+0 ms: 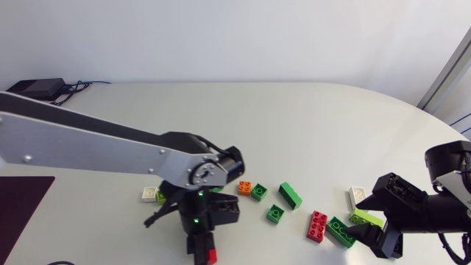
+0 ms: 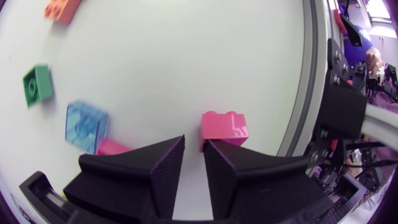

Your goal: Sort duplo bricks by size, large to the right and small to the left

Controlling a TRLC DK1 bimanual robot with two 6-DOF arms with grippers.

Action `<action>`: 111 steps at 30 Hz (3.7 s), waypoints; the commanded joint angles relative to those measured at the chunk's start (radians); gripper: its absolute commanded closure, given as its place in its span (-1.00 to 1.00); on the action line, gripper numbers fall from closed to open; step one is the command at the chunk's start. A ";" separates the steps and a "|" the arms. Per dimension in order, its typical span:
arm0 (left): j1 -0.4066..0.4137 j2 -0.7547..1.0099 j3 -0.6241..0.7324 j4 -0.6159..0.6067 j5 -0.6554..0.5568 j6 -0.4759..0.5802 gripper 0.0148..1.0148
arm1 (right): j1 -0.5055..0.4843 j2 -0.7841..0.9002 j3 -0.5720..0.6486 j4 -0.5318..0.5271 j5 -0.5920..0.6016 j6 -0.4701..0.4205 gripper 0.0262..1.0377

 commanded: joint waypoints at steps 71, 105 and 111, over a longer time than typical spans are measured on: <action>0.447 -0.388 -0.193 0.313 0.110 -0.036 -0.94 | 0.918 0.886 0.912 -0.032 -0.109 0.775 -0.83; 0.480 -0.416 -0.216 0.274 0.182 -0.019 -0.94 | 1.000 0.998 1.096 -0.115 -0.039 0.778 -0.83; 0.495 -0.403 -0.233 0.276 0.182 -0.008 -0.94 | 1.002 1.004 1.120 -0.124 -0.065 0.785 -0.83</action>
